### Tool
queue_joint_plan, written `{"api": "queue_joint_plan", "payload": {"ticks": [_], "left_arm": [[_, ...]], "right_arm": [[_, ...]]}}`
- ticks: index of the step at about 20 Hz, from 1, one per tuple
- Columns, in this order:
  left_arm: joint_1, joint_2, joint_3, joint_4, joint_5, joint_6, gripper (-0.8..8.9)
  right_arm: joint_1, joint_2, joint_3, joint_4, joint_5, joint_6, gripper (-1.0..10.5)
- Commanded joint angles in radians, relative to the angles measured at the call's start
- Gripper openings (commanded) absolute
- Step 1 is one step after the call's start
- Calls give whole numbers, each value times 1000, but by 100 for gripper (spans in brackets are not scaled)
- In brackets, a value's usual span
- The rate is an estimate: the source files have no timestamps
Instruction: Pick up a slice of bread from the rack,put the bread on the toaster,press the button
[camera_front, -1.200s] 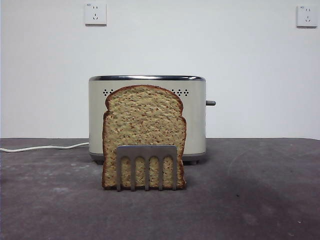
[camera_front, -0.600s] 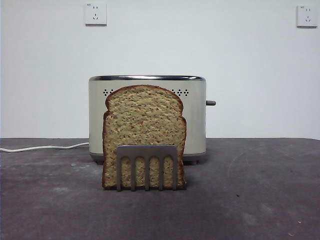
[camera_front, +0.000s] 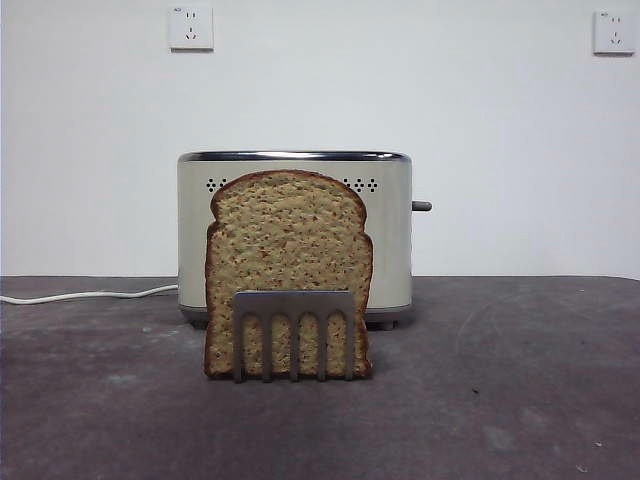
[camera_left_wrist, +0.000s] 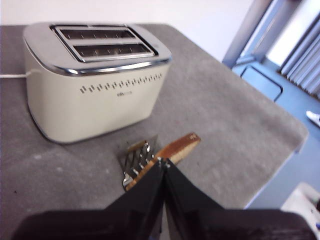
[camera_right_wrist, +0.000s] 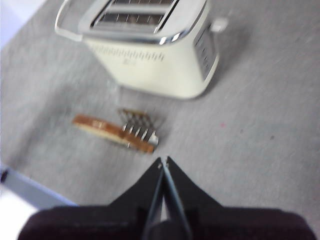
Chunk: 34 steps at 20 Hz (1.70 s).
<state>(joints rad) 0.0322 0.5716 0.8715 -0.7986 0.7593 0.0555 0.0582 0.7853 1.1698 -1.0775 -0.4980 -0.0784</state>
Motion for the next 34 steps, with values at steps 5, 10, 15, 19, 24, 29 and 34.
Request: {"api": "queue_joint_plan", "payload": {"ticks": [5, 10, 15, 19, 24, 29, 34], "left_arm": [[-16, -3, 7, -18, 5, 80, 0], [-39, -3, 10, 27, 1, 80, 621], [-150, 87, 113, 19, -23, 184, 621], [-302, 234, 252, -21, -119, 307, 620], [-517, 450, 409, -74, -327, 451, 620], [-701, 654, 444, -70, -517, 570, 620], [-802, 844, 444, -25, -623, 632, 620]], "right_arm": [[11, 6, 1, -11, 0, -47, -11], [11, 7, 1, -11, 0, -47, -11], [11, 7, 1, -11, 0, -47, -11], [11, 7, 1, -11, -1, -47, -11], [11, 23, 1, -12, 0, -47, -11], [11, 47, 1, -12, -1, -47, -11], [11, 66, 1, -12, -1, -51, -11]]}}
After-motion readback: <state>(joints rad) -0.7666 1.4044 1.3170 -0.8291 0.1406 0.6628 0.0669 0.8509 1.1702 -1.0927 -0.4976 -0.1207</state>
